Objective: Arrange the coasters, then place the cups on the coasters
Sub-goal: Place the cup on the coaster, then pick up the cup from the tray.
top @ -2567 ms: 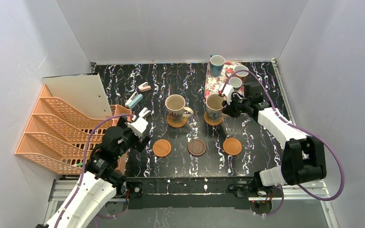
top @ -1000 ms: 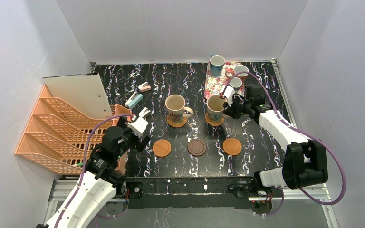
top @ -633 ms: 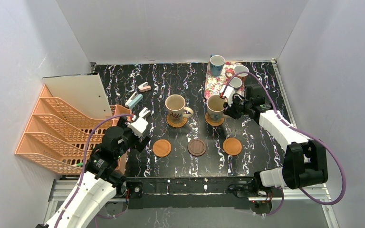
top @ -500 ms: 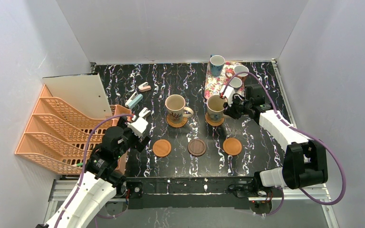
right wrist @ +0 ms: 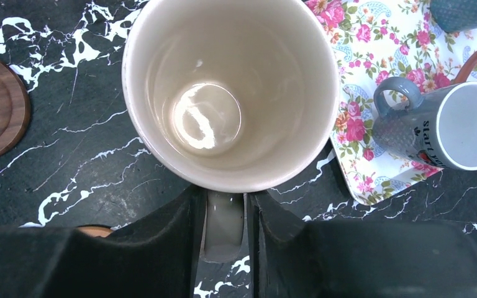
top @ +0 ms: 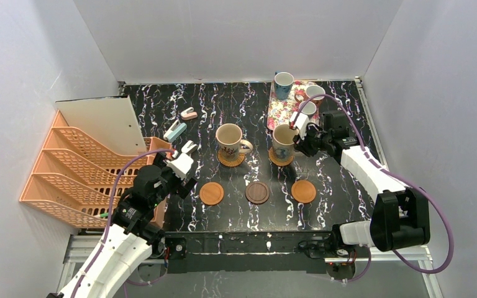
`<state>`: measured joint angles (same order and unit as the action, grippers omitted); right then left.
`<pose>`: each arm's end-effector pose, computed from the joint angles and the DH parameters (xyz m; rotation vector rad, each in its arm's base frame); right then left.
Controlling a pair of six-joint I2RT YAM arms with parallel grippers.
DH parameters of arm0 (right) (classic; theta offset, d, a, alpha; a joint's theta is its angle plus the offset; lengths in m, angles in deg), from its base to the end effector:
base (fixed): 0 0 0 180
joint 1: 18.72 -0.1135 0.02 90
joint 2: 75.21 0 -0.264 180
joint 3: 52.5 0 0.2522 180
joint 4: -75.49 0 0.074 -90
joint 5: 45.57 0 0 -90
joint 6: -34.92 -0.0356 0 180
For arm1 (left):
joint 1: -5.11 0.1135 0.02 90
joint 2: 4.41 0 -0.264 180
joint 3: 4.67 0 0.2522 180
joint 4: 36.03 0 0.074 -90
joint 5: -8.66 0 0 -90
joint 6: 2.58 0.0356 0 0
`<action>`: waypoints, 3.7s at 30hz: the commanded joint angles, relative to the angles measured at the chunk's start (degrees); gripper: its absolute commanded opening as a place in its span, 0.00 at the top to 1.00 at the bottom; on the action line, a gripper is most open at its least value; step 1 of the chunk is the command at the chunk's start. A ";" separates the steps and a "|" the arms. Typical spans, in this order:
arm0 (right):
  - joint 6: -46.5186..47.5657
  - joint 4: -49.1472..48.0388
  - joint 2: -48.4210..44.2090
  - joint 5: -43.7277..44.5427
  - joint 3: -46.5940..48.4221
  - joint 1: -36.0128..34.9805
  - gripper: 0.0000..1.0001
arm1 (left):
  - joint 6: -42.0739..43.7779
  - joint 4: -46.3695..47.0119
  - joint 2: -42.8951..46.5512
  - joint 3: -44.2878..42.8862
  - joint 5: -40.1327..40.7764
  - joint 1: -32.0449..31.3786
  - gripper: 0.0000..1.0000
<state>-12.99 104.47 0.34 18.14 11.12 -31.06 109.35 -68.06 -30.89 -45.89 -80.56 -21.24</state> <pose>0.2711 0.0754 0.2477 -1.2126 1.8458 0.2382 0.1187 -0.0583 0.2628 0.7573 1.7128 -0.0404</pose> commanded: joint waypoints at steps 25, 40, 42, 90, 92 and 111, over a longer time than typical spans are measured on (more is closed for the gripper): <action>1.25 0.15 -1.58 -5.22 0.93 0.45 0.39 | 0.37 -0.46 0.16 0.31 -0.78 0.25 0.02; 1.03 -0.78 -0.87 -5.03 1.12 0.43 0.39 | 0.37 -0.42 0.19 0.24 -0.77 0.25 0.02; 0.77 -0.43 0.27 -5.19 1.76 0.39 0.39 | 0.39 -0.43 0.16 0.30 -0.70 0.25 0.02; -27.26 -1.80 -4.14 13.47 19.74 4.46 0.02 | 0.24 -0.34 0.18 0.22 -0.62 0.25 0.02; -30.53 -3.97 -2.32 16.24 21.29 4.52 0.02 | 0.22 -0.37 0.11 0.24 -0.60 0.25 0.02; -44.14 -1.59 32.39 16.31 59.35 6.94 0.02 | 0.19 -0.30 0.51 0.37 -0.54 0.25 0.02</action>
<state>-55.81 101.24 26.64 37.66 61.66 -23.63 109.33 -68.06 -30.87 -45.89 -80.54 -21.24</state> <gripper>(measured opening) 0.982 0.981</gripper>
